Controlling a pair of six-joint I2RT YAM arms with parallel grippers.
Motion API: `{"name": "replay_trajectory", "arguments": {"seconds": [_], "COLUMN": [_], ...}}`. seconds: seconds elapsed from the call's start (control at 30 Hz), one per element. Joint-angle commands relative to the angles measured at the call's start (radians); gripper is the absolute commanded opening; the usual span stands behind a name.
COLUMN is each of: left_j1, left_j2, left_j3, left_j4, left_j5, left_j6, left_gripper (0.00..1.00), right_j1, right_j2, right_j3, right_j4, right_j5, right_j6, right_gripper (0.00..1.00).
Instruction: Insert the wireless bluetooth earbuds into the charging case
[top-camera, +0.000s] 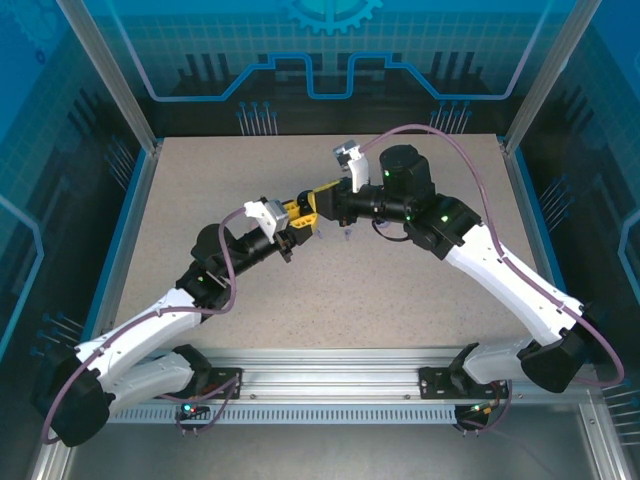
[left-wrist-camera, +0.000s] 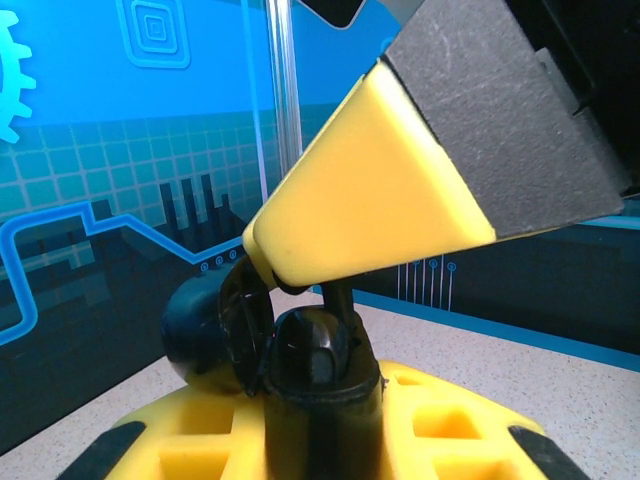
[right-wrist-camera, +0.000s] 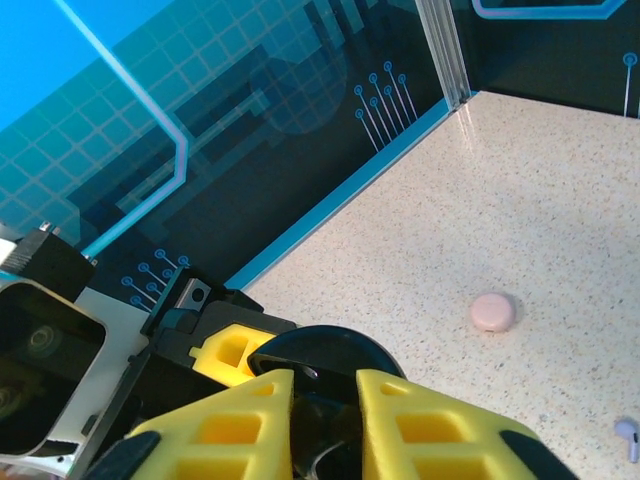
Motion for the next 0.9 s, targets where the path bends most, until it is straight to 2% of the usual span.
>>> {"name": "replay_trajectory", "arguments": {"seconds": [0.0, 0.03, 0.33, 0.4, 0.57, 0.7, 0.77, 0.87], "left_j1": [-0.008, -0.008, -0.008, -0.008, -0.008, -0.008, -0.009, -0.010], "left_j2": [-0.004, -0.003, -0.004, -0.003, -0.002, -0.006, -0.007, -0.005], "left_j3": [0.048, 0.047, 0.040, 0.037, 0.033, 0.028, 0.028, 0.028], "left_j4": [0.045, 0.044, 0.045, 0.044, 0.038, 0.020, 0.008, -0.005], "left_j5": [0.014, 0.016, 0.016, 0.016, 0.024, 0.038, 0.046, 0.055], "left_j6": [-0.005, -0.005, -0.008, -0.009, -0.015, -0.019, -0.021, -0.028], "left_gripper": [0.00, 0.00, 0.00, 0.00, 0.00, 0.00, 0.00, 0.00], "right_j1": [0.017, 0.016, -0.007, -0.021, -0.090, -0.143, -0.156, -0.158], "right_j2": [0.002, -0.001, -0.054, -0.071, -0.073, 0.009, 0.072, 0.166], "right_j3": [-0.016, -0.013, 0.045, 0.058, 0.101, 0.208, 0.285, 0.390], "right_j4": [-0.035, -0.035, -0.043, -0.047, -0.083, -0.212, -0.290, -0.380], "right_j5": [0.036, 0.047, 0.100, 0.109, 0.087, 0.079, 0.073, 0.049], "right_j6": [0.006, 0.012, 0.049, 0.057, 0.098, 0.101, 0.090, 0.071], "right_gripper": [0.30, 0.36, 0.63, 0.67, 0.69, 0.63, 0.51, 0.24]}}
